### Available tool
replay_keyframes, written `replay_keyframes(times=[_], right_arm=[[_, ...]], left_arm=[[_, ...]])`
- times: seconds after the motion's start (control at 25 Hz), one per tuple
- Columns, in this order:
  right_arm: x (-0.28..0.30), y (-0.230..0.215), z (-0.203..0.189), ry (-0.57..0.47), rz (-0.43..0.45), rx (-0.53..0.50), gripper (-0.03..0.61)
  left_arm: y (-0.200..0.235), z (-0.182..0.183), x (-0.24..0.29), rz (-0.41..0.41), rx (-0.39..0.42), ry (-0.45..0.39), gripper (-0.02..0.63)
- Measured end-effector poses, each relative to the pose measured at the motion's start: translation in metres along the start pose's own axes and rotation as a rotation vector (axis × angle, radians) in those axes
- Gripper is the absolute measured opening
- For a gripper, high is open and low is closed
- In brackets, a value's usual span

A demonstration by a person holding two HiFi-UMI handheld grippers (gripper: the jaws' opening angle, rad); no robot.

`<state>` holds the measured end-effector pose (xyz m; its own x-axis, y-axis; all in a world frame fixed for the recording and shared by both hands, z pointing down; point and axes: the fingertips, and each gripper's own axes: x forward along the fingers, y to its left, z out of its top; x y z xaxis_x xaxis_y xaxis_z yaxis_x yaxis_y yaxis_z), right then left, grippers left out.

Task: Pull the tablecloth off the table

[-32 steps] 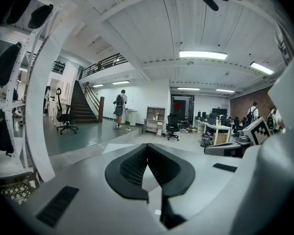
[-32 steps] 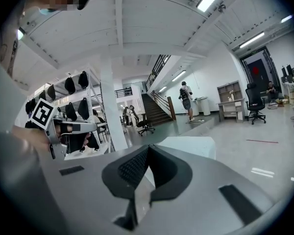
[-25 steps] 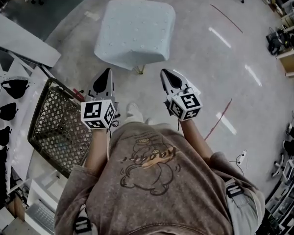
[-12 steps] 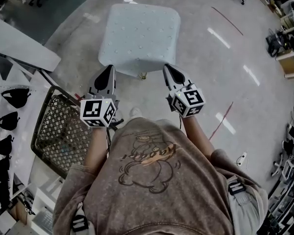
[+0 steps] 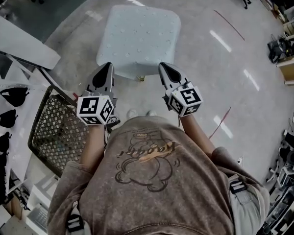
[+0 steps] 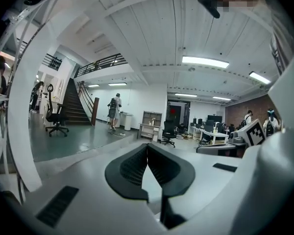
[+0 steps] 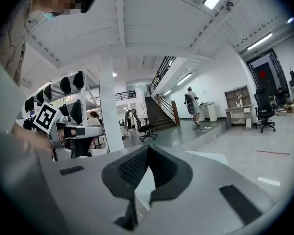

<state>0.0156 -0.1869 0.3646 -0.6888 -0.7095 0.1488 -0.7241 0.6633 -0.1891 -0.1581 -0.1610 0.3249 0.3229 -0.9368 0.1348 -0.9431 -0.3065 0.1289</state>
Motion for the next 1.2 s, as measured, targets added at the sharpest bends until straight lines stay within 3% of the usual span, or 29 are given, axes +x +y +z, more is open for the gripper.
replay_keyframes(times=[0.36,0.56,0.8,0.92,1.2], right_arm=[[0.004,-0.019,0.008,-0.02,-0.001,0.003,0.002],[0.006,-0.021,0.001,-0.015,-0.004,0.028,0.042],[0.01,-0.014,-0.011,0.002,0.043,0.07,0.151],[0.012,-0.011,-0.016,0.002,0.05,0.073,0.255],[0.017,-0.008,-0.023,-0.01,0.066,0.122,0.389]], left_arm=[[-0.006,0.004,0.012,0.014,-0.003,-0.002,0.02],[-0.002,-0.002,0.01,0.01,-0.012,0.011,0.022],[0.002,-0.015,0.007,-0.027,-0.058,0.036,0.191],[0.002,-0.019,0.008,-0.046,-0.07,0.038,0.28],[0.005,-0.03,0.014,-0.074,-0.094,0.059,0.323]])
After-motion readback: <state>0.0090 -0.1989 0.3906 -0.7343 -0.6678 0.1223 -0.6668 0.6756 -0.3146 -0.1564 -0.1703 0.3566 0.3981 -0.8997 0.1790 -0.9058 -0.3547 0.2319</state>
